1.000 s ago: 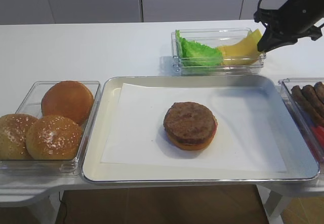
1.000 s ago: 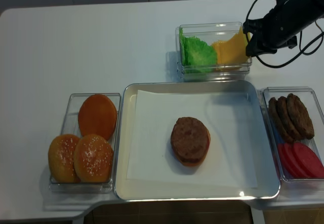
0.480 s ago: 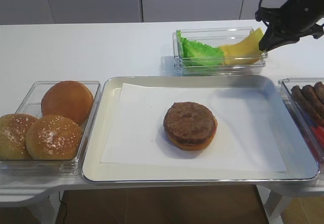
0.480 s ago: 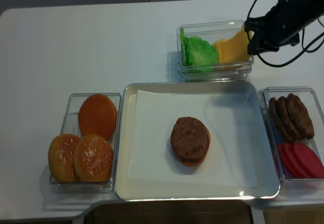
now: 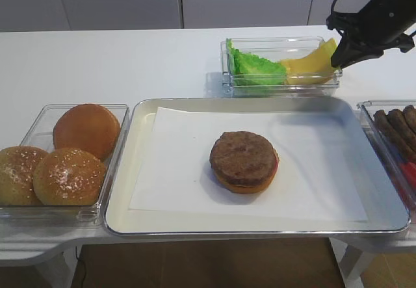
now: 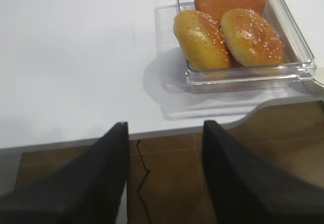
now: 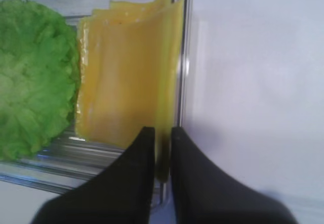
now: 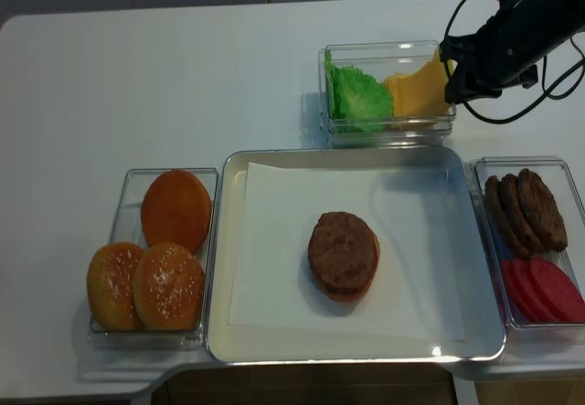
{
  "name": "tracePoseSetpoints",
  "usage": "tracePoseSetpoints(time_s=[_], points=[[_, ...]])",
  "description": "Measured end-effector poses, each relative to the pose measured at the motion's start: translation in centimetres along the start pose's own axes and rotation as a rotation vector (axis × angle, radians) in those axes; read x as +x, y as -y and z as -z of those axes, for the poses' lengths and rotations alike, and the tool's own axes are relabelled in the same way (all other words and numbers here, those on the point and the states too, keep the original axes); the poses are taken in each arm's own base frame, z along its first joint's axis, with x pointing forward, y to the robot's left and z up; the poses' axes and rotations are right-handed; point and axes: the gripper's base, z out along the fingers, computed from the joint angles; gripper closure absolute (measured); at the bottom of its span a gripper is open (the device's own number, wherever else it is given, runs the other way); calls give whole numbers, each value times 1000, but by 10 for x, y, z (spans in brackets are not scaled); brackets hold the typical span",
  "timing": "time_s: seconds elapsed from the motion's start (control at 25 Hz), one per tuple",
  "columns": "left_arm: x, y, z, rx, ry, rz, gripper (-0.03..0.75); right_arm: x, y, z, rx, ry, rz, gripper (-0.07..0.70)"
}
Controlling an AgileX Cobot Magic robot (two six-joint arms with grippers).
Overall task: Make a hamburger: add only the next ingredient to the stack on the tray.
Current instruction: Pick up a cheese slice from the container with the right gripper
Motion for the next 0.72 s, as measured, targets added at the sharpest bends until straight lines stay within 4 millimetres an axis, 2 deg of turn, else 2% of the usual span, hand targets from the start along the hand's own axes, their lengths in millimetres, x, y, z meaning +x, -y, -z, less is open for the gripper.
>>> tracePoseSetpoints(time_s=[0.16, 0.28, 0.56, 0.72], points=[[0, 0, 0, 0, 0, 0, 367, 0, -1, 0, -6, -3, -4, 484], [0, 0, 0, 0, 0, 0, 367, 1, -1, 0, -9, -6, -5, 465], [0, 0, 0, 0, 0, 0, 367, 3, -2, 1, -17, -30, -7, 467], [0, 0, 0, 0, 0, 0, 367, 3, -2, 1, -14, -35, -4, 517]])
